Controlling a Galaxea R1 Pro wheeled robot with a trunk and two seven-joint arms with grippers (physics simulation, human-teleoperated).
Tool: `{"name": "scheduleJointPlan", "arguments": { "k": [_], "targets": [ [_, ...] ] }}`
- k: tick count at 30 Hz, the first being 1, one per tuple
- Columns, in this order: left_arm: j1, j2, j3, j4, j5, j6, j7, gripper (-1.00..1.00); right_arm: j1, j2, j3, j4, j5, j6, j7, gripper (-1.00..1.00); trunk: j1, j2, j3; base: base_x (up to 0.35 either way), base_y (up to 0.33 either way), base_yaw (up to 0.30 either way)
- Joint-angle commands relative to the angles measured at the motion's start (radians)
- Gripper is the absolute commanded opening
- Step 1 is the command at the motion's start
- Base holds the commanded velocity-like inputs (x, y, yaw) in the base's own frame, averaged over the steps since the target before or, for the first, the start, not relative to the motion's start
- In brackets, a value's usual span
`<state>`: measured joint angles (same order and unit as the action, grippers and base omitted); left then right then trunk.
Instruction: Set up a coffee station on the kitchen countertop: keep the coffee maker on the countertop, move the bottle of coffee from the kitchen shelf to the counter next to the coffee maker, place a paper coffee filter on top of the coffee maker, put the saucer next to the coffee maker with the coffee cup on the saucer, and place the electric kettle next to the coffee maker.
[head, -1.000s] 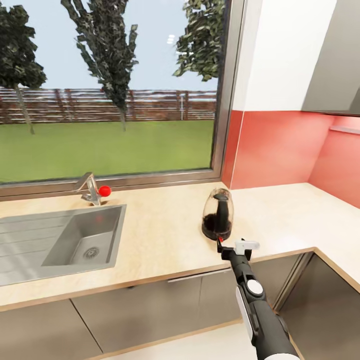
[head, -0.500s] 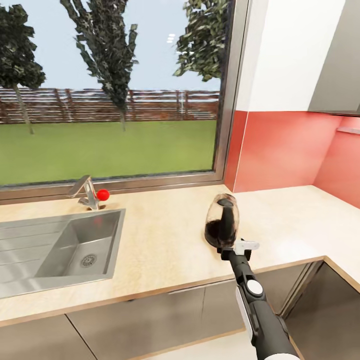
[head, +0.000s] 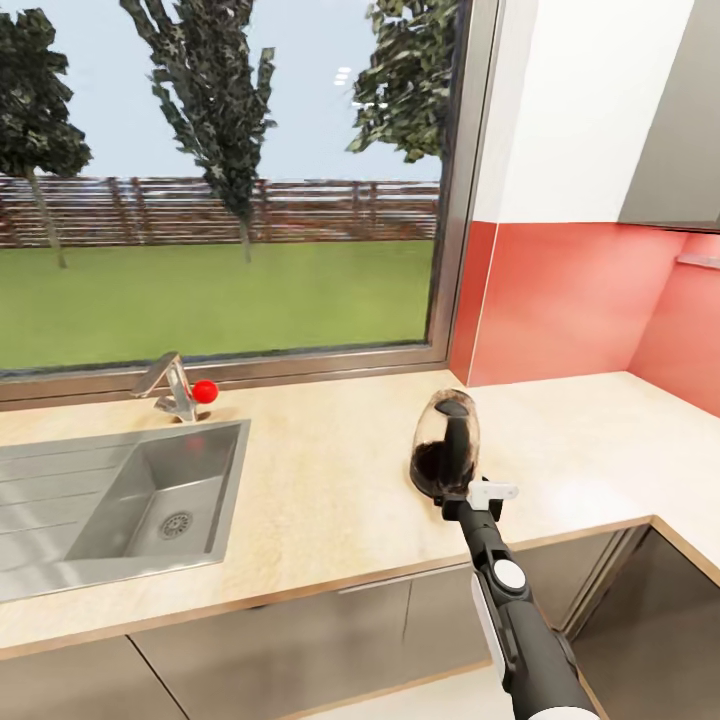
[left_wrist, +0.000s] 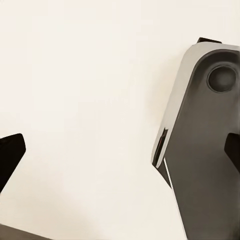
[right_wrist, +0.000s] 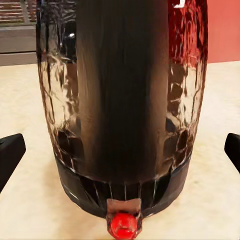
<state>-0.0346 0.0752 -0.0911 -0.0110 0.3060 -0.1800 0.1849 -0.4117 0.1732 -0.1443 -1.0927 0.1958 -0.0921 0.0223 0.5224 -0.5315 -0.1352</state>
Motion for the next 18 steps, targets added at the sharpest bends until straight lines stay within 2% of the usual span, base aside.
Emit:
{"name": "scheduleJointPlan", "arguments": {
  "k": [1,18],
  "targets": [
    [-0.001,0.0,-0.009,0.0,0.008,-0.003,0.002,1.0,-0.001,0.001,-0.003,0.0,0.01,-0.003,0.002,1.0,0.001,-0.002,-0.002,0.043,0.0,0.0],
    [-0.001,0.001,-0.009,0.0,0.008,-0.002,0.002,1.0,-0.001,0.001,-0.005,0.0,0.01,-0.003,0.002,1.0,0.001,-0.002,-0.002,0.012,0.0,0.0]
  ]
}}
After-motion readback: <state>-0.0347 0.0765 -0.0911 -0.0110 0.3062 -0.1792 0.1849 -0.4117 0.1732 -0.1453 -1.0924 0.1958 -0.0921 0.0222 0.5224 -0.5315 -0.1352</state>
